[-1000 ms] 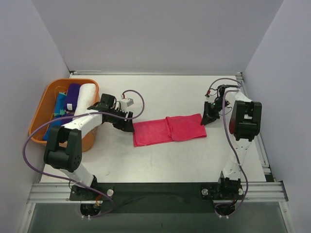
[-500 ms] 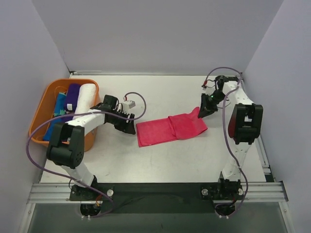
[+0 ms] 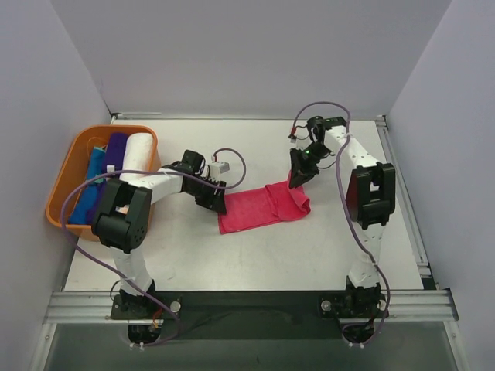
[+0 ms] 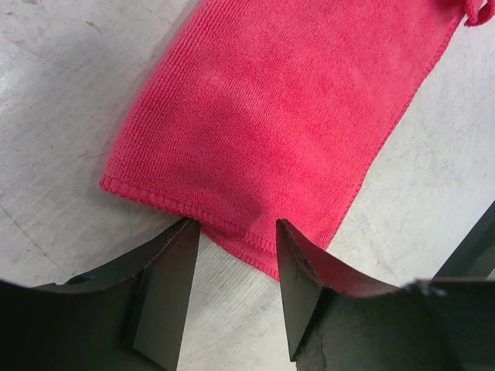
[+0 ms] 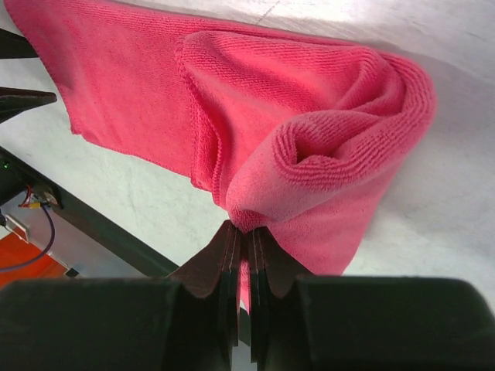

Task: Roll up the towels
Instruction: Fold the towel

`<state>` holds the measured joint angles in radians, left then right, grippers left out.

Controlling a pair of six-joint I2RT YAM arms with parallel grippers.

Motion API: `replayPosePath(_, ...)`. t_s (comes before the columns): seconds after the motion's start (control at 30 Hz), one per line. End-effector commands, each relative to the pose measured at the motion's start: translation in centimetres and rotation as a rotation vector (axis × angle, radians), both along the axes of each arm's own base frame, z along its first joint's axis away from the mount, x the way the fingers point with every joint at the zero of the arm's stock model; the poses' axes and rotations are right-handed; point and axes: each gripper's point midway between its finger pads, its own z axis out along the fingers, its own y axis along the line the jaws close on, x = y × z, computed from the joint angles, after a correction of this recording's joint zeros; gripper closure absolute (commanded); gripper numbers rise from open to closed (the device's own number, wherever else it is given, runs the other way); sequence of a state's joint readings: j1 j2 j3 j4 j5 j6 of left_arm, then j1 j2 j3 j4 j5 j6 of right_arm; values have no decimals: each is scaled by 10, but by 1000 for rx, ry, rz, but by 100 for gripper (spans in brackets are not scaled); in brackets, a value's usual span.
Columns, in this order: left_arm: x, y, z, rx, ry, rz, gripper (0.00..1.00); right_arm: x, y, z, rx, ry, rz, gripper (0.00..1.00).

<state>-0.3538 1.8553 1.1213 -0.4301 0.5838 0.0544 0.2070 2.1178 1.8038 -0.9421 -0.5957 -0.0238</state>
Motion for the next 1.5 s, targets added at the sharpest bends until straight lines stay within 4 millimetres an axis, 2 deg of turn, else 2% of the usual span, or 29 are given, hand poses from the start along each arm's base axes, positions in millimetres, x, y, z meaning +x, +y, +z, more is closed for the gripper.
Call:
replayPosePath(0.0,8,-4,-3,-8,-1,11,45,-14,20,-2,7,74,28,100)
replayPosePath(0.27,6,-3,-6,-3,7,12,45,-20,51,-23,2,115,82,100)
replayPosePath(0.43,8,-3,-5,-4,5,13,45,-34,64,-37,-17,139,125,100)
replayPosePath(0.6,6,-3,-5,-10,9,14,45,-37,62,-51,-39,167,124,79)
replayPosePath(0.73,-2,-7,9,-65,10,-4,44,-27,65,-51,10,165,99,72)
replayPosePath(0.77,-3,-9,19,-90,-13,-10,44,-24,66,-50,20,154,98,67)
replayPosePath(0.9,-10,-12,43,-147,-61,-28,44,-15,70,-32,113,137,92,65)
replayPosePath(0.93,-12,-10,45,-144,-73,-34,44,-15,73,-15,164,122,101,63)
replayPosePath(0.97,-13,-9,54,-145,-101,-39,44,-14,71,-6,187,99,113,61)
replayPosePath(1.03,-19,-4,57,-126,-117,-46,45,-6,64,26,255,27,113,60)
replayPosePath(1.1,-23,-3,67,-121,-157,-61,49,9,50,45,286,-35,82,61)
replayPosePath(1.13,-26,-3,68,-113,-170,-68,50,14,46,48,287,-53,74,61)
replayPosePath(1.23,-36,-12,69,-90,-200,-115,57,36,32,41,242,-83,36,66)
replayPosePath(1.3,-38,-20,63,-75,-191,-137,63,44,30,26,221,-67,29,68)
replayPosePath(1.33,-43,-26,59,-72,-177,-157,65,50,30,24,212,-79,28,71)
replayPosePath(1.37,-44,-30,50,-63,-148,-163,67,52,31,17,202,-72,32,73)
replayPosePath(1.4,-41,-34,48,-64,-136,-160,69,55,32,4,195,-46,23,74)
replayPosePath(1.43,-41,-37,46,-66,-120,-162,70,57,33,-1,193,-44,23,78)
replayPosePath(1.47,-42,-38,35,-56,-84,-161,71,57,35,-8,189,-35,24,81)
